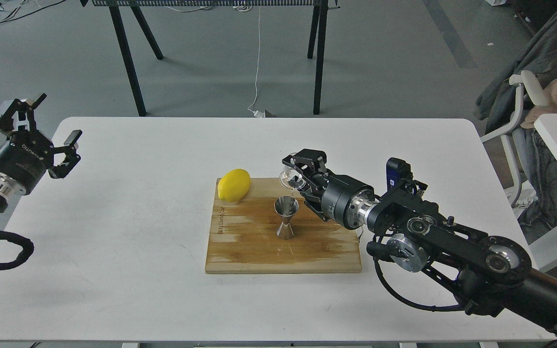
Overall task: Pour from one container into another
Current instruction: 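Lift the glass with the right gripper and bring it above the jigger, then tilt the glass with the right gripper to pour liquid into the jigger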
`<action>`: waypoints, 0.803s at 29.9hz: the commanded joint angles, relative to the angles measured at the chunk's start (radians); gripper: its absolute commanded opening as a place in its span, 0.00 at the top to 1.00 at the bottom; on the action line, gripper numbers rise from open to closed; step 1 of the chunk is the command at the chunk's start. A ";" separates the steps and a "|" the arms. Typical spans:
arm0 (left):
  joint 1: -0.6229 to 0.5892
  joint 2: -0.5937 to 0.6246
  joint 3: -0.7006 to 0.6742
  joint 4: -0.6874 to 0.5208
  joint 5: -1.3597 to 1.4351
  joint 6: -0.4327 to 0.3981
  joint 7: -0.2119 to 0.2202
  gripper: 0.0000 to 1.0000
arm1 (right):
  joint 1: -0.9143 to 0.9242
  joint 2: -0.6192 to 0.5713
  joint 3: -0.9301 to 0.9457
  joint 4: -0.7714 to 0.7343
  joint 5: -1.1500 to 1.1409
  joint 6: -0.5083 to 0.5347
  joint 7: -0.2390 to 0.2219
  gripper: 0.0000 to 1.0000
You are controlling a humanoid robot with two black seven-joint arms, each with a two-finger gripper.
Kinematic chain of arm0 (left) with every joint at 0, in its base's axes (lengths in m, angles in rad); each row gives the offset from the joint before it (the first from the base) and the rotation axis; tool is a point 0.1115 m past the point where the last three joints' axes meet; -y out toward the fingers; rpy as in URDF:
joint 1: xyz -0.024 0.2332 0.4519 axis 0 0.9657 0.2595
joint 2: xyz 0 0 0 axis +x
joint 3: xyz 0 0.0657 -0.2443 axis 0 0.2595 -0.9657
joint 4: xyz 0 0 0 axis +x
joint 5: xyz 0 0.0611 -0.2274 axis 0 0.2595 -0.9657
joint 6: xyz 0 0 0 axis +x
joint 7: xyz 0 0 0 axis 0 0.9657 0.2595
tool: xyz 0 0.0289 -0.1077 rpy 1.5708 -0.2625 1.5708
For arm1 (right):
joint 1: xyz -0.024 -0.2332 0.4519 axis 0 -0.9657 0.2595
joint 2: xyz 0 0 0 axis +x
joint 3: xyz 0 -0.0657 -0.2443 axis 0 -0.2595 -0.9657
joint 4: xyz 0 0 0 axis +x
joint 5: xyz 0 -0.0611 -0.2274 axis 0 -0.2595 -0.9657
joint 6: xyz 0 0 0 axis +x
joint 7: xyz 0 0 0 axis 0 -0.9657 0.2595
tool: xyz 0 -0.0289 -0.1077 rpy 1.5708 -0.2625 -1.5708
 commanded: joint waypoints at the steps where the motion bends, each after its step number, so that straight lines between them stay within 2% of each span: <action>1: 0.000 -0.001 0.000 0.000 0.000 0.000 0.000 0.02 | 0.008 -0.001 -0.029 0.001 -0.005 0.001 0.000 0.63; 24: 0.000 -0.001 0.000 0.000 0.001 0.000 0.000 0.02 | 0.034 -0.010 -0.083 0.000 -0.091 0.001 0.011 0.63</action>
